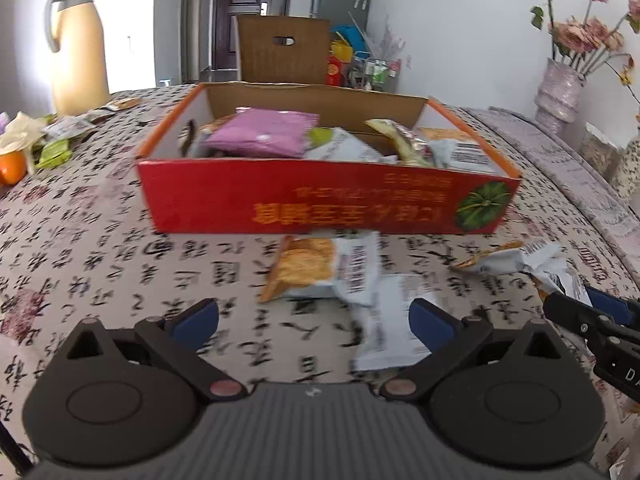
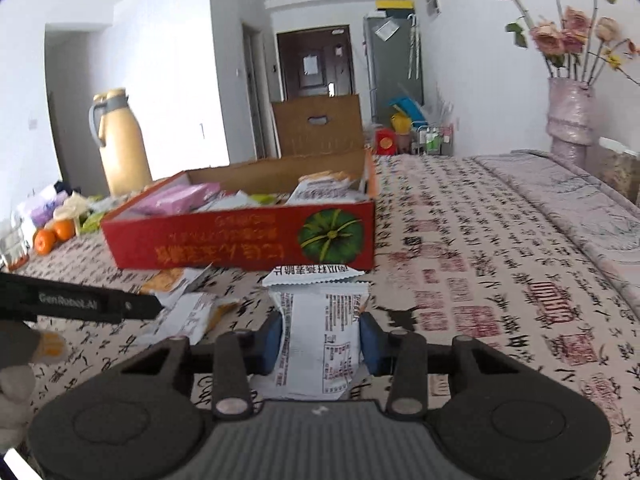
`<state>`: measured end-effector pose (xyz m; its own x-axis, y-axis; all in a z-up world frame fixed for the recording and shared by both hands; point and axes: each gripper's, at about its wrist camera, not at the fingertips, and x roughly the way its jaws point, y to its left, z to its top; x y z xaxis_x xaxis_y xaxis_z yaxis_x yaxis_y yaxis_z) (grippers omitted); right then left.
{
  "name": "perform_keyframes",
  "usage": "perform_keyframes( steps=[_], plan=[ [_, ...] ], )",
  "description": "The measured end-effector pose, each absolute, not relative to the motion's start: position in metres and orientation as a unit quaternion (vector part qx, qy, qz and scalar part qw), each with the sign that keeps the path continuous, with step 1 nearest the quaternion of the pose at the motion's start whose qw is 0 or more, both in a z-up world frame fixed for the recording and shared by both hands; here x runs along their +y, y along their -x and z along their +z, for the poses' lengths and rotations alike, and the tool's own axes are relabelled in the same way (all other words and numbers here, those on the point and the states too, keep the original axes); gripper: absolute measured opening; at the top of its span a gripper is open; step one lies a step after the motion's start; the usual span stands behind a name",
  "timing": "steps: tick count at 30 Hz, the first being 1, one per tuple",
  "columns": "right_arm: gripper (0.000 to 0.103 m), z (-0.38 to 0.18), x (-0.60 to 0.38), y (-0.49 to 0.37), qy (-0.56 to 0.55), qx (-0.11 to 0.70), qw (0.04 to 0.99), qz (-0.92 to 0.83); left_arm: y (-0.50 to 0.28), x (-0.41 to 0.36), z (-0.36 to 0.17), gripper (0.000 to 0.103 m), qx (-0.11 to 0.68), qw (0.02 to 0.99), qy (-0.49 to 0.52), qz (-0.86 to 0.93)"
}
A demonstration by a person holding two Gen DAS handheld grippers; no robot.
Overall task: Organize snacks
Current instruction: 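Grasp a white sachet with the right tool while the left tool grasps another white sachet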
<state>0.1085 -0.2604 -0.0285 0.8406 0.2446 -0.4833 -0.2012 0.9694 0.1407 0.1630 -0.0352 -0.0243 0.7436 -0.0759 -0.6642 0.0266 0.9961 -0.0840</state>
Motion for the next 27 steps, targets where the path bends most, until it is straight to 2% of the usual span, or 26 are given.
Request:
perform_keyframes(
  steps=[13, 17, 19, 22, 24, 27],
  plan=[
    [0.040, -0.023, -0.294, -0.112, -0.079, 0.228, 0.965, 0.101, -0.186, -0.082, -0.032, 0.101, 0.394, 0.919, 0.021, -0.013],
    [0.040, -0.025, -0.301, -0.112, -0.087, 0.227, 0.965, 0.102, -0.191, -0.087, -0.039, 0.088, 0.408, 0.913, 0.021, -0.009],
    [0.040, -0.027, -0.303, -0.113, -0.090, 0.228, 0.964, 0.104, -0.191, -0.089, -0.039, 0.086, 0.406, 0.914, 0.018, -0.006],
    [0.040, -0.032, -0.304, -0.113, -0.095, 0.233, 0.962, 0.108, -0.190, -0.091, -0.038, 0.071, 0.401, 0.916, 0.014, -0.008],
    [0.040, -0.034, -0.302, -0.113, -0.098, 0.236, 0.960, 0.110, -0.189, -0.092, -0.037, 0.057, 0.397, 0.918, 0.011, -0.010],
    [0.040, -0.038, -0.301, -0.112, -0.100, 0.241, 0.959, 0.114, -0.188, -0.091, -0.036, 0.052, 0.394, 0.919, 0.010, -0.012]
  ],
)
